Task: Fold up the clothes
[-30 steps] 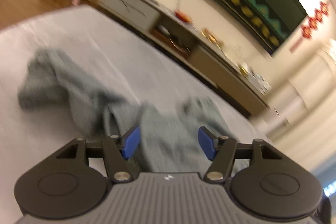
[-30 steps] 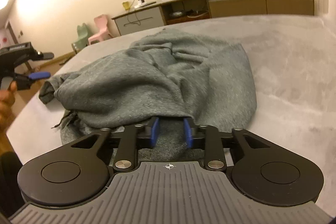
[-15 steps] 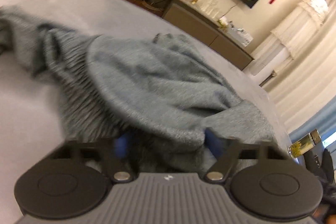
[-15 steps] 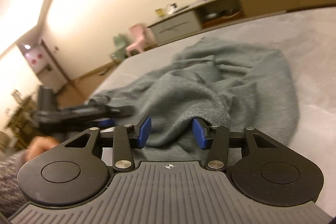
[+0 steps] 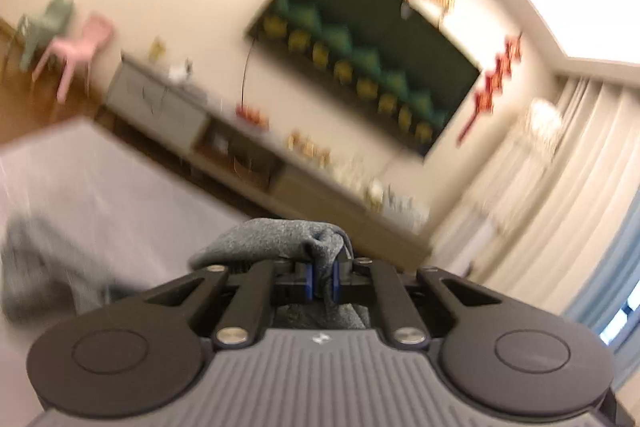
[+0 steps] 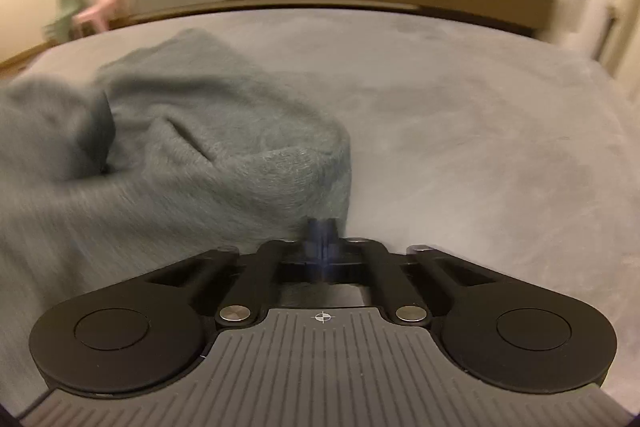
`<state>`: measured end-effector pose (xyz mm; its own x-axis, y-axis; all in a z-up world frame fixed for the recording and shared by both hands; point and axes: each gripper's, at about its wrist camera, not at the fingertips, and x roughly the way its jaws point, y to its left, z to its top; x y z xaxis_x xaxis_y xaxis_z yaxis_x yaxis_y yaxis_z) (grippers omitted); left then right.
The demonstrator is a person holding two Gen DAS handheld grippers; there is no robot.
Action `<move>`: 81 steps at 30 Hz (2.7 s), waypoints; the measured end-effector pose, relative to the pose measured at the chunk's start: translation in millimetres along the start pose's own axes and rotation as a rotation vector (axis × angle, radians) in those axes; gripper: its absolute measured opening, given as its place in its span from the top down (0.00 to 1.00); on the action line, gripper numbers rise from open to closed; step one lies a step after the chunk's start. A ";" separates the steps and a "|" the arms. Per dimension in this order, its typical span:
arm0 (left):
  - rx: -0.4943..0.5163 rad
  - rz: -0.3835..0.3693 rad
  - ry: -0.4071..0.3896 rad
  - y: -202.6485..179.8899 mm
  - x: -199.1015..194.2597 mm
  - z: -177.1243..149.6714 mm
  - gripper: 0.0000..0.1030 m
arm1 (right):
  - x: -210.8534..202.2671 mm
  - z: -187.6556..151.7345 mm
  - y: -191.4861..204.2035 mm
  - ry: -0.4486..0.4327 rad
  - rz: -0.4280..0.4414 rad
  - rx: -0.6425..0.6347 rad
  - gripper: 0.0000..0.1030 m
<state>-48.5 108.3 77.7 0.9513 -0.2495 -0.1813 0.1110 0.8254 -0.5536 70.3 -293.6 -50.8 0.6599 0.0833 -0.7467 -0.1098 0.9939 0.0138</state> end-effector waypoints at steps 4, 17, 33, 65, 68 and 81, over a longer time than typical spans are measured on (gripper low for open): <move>-0.001 0.040 -0.044 21.5 -28.7 26.8 0.92 | -74.7 -28.4 -8.7 -0.071 0.064 -0.017 1.00; -0.075 0.078 0.088 70.4 -39.1 -20.9 0.91 | -19.1 1.0 58.4 0.029 0.372 0.310 0.22; -0.035 0.191 0.082 132.2 -63.3 -18.4 0.91 | -176.6 -83.2 30.6 -0.033 0.198 -0.024 0.93; 0.118 0.002 0.069 74.2 -54.1 -10.9 0.91 | -220.3 64.4 78.7 -0.525 0.343 -0.098 1.00; 0.085 0.164 0.157 89.3 3.0 -16.2 0.91 | -113.4 66.8 76.8 -0.179 0.255 -0.034 0.72; 0.251 0.379 0.435 90.1 107.8 -56.9 0.17 | 5.5 12.2 -21.3 0.049 -0.024 0.131 0.29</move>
<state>47.6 127.0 -38.0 0.7392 -0.0560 -0.6712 -0.0966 0.9774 -0.1879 85.3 -313.4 -47.1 0.6235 0.0592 -0.7796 0.0058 0.9968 0.0803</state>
